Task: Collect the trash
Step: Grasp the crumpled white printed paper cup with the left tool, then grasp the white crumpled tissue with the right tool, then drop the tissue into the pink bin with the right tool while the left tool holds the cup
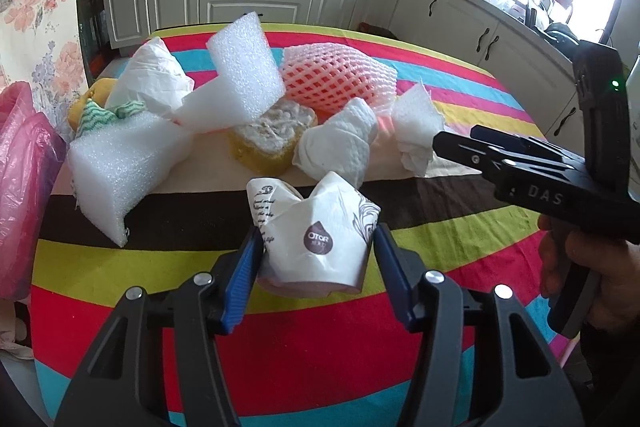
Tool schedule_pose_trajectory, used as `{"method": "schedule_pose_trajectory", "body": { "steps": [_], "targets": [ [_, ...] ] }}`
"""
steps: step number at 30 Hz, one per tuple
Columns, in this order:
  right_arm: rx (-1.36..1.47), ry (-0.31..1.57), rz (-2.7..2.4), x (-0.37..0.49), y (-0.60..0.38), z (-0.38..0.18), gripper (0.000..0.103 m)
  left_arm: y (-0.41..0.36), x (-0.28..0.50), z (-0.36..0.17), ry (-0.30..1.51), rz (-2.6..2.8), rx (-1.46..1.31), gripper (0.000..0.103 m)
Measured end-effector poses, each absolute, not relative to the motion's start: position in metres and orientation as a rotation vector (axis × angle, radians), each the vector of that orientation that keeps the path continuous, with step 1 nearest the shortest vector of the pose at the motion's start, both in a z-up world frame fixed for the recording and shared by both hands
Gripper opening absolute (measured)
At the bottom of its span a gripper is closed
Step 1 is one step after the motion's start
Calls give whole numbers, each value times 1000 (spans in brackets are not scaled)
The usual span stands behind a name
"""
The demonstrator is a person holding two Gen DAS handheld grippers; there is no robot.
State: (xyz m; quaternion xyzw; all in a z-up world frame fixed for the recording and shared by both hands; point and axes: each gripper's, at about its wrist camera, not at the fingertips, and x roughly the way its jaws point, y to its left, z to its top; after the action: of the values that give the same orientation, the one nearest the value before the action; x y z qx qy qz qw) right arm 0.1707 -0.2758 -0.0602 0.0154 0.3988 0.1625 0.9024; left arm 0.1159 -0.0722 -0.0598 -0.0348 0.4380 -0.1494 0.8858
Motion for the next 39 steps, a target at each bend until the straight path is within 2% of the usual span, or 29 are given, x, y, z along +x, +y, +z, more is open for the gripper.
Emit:
{"method": "schedule_pose_trajectory", "body": {
  "steps": [5, 10, 13, 18, 30, 39],
  "targets": [
    [27, 846, 326, 188, -270, -65, 74, -59, 116, -53, 898, -302, -85, 55],
    [11, 878, 330, 200, -261, -73, 65, -54, 116, -48, 886, -296, -96, 55],
    [-4, 900, 329, 204, -258, -79, 45, -52, 114, -45, 875, -295, -103, 55],
    [-3, 897, 332, 200, -260, -77, 35, -48, 113, -39, 857, -290, -113, 55],
    [10, 827, 348, 180, -262, -38, 33, -29, 107, -12, 783, -267, -143, 55],
    [-7, 754, 404, 175, -236, 1, 33, 18, 99, 21, 692, -166, -178, 55]
  ]
}}
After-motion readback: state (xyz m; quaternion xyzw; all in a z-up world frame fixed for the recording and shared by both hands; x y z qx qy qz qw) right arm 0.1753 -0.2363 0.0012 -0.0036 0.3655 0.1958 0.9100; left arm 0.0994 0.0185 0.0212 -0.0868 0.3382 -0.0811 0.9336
